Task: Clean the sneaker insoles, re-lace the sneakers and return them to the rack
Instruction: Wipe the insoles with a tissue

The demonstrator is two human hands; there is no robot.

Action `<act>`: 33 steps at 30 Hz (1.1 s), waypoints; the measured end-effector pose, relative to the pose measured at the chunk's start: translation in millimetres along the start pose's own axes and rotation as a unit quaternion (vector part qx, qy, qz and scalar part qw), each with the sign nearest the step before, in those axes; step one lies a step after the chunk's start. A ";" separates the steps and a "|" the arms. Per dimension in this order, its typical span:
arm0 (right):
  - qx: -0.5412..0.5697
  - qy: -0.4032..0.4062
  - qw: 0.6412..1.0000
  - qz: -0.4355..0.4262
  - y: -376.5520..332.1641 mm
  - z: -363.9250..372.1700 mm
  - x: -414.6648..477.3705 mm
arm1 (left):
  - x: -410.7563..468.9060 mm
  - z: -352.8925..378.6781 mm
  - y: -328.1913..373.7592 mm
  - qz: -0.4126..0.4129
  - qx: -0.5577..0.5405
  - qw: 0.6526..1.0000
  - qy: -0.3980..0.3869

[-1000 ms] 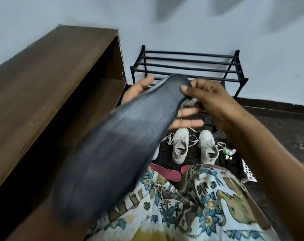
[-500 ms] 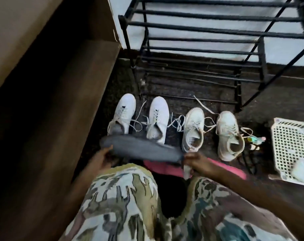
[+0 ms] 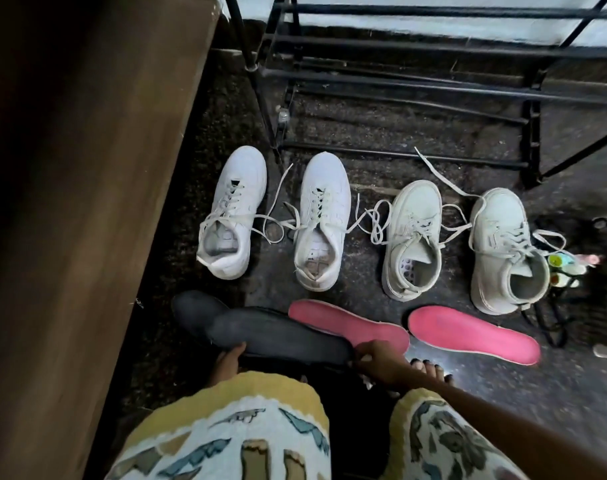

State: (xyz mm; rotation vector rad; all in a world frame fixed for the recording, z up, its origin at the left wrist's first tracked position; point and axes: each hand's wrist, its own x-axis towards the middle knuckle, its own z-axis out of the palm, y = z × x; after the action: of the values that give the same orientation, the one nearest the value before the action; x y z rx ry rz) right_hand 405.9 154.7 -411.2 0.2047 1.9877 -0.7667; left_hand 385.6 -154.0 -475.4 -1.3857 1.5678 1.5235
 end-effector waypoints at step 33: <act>-0.266 0.272 0.924 0.051 -49.4 -115.7 -135.7 | -162.4 26.8 130.4 0.001 0.027 0.996 -0.090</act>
State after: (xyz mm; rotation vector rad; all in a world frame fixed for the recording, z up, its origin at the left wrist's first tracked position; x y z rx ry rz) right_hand 371.1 206.7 -237.1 0.2086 2.6051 -0.0710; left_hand 311.9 -103.9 -285.3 -1.1828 1.4898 1.5497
